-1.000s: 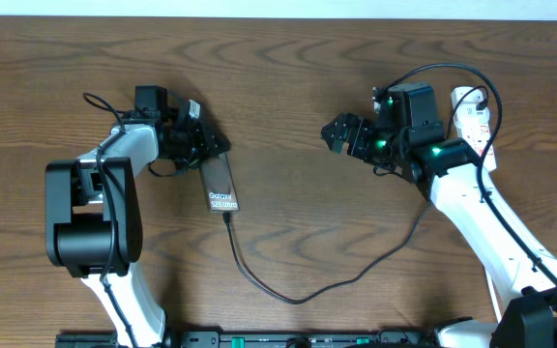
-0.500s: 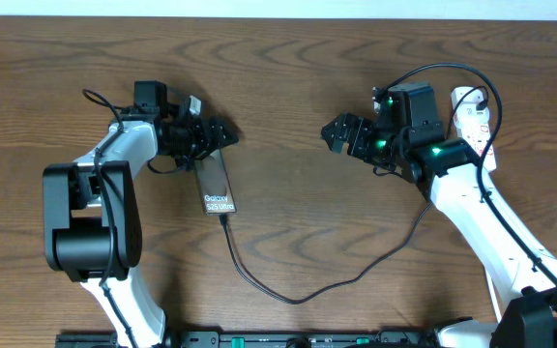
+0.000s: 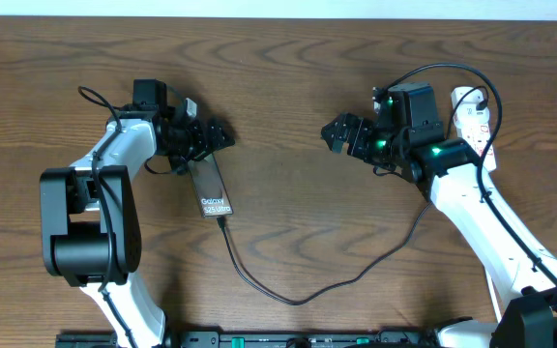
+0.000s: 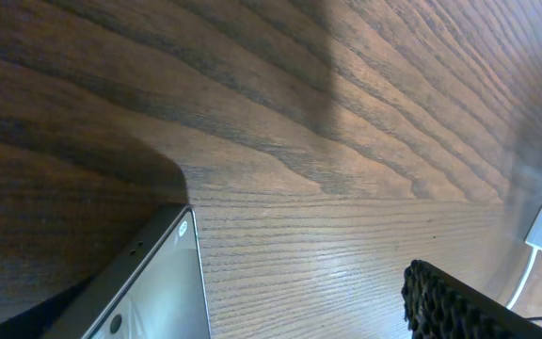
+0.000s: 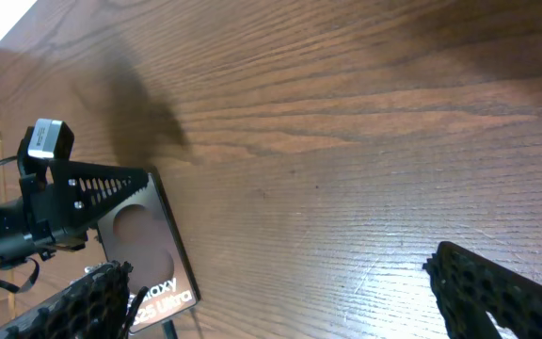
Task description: Plug charger to phone and switch on socket
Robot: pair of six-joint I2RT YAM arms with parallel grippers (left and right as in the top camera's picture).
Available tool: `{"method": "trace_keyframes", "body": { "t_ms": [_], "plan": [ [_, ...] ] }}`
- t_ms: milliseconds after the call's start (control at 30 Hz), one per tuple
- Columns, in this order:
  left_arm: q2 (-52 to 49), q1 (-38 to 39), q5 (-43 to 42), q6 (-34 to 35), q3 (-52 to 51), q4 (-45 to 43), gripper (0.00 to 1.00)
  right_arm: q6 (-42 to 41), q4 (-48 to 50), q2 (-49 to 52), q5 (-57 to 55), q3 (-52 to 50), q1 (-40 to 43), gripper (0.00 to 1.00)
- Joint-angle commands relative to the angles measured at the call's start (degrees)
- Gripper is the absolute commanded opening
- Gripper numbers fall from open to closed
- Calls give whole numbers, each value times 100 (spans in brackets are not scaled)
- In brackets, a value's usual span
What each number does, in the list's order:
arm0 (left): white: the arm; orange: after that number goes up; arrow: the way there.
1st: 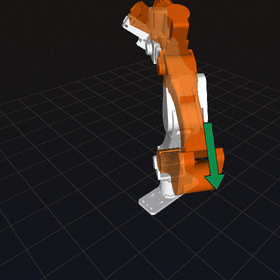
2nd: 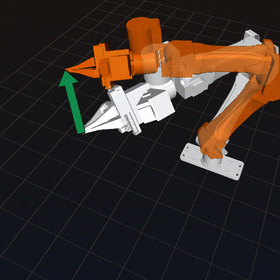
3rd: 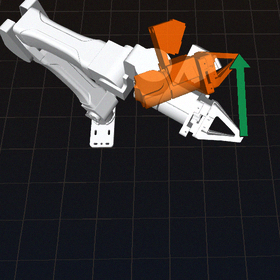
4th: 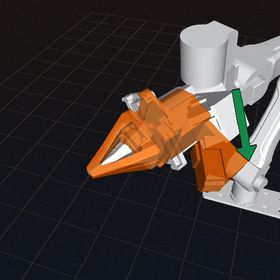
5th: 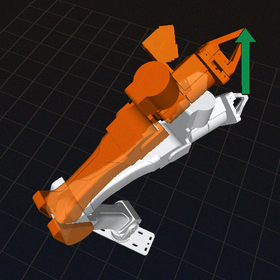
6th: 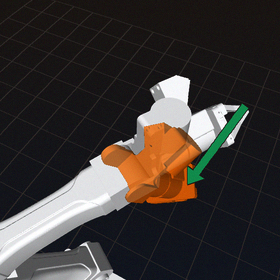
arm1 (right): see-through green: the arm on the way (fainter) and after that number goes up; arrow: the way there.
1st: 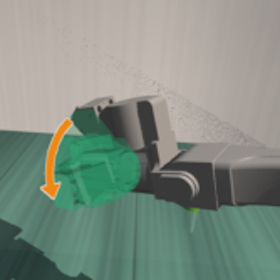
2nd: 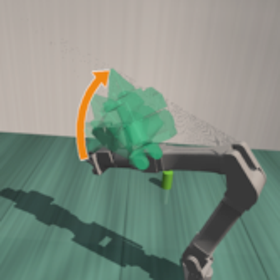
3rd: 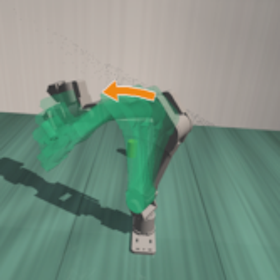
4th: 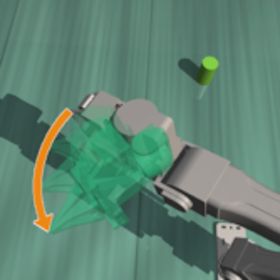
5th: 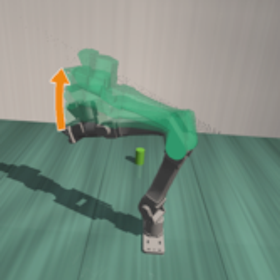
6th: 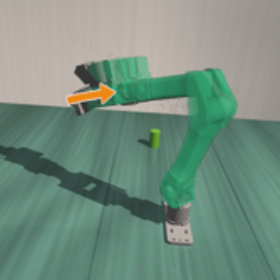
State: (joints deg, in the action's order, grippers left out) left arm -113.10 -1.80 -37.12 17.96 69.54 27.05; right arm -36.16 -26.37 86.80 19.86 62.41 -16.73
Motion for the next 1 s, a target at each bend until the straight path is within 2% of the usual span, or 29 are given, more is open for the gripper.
{"method": "trace_keyframes", "body": {
  "t_ms": [0, 533, 700, 967],
  "plan": [
    [-286, -26, 831, -79, -181, 127, 90, 109, -24, -96, -24, 48, 13, 99],
    [-286, -26, 835, -76, -181, 297, 90, 107, -24, -96, -26, 48, 13, 99],
    [-286, -26, 1145, -13, -181, 424, 91, 107, -24, -96, -26, 48, 13, 99],
    [-286, -26, 1158, -13, -181, 525, 91, 107, -22, -96, -26, 48, 13, 99]
  ]
}}
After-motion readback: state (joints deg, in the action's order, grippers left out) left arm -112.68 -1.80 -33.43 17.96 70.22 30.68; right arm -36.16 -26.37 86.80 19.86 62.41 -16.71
